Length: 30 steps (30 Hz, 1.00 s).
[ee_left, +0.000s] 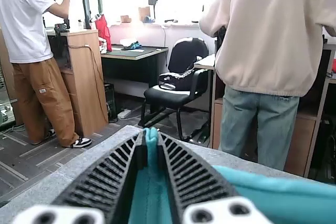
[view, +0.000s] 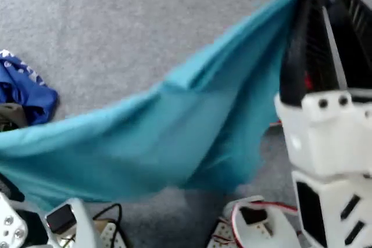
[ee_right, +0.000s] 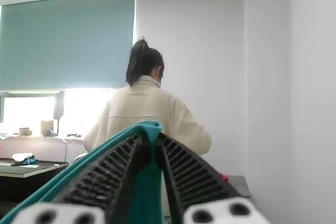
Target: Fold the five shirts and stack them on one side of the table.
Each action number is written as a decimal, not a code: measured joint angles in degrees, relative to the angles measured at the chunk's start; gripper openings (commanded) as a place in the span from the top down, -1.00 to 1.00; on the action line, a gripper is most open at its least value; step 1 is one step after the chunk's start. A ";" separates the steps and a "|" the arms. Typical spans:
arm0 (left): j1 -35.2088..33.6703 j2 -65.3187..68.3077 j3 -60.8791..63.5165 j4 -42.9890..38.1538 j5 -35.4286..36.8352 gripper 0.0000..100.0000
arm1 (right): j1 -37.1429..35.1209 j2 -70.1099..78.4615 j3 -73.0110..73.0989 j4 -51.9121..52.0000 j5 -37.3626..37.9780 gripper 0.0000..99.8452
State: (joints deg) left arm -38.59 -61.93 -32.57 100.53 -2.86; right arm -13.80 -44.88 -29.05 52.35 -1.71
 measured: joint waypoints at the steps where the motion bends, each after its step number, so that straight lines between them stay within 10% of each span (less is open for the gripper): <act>1: -0.18 -0.09 0.97 0.00 0.00 0.94 | 0.00 0.79 -1.32 -0.35 0.00 0.97; 25: -0.53 -17.41 25.85 -0.18 -3.25 0.94 | -7.91 6.51 -11.34 10.20 1.23 0.97; 30: -0.53 -17.49 43.60 -12.22 -1.05 0.94 | -7.91 12.66 -4.22 6.95 2.46 0.97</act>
State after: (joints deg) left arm -39.12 -79.43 11.03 88.31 -3.91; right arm -21.71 -32.22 -33.27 59.30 0.75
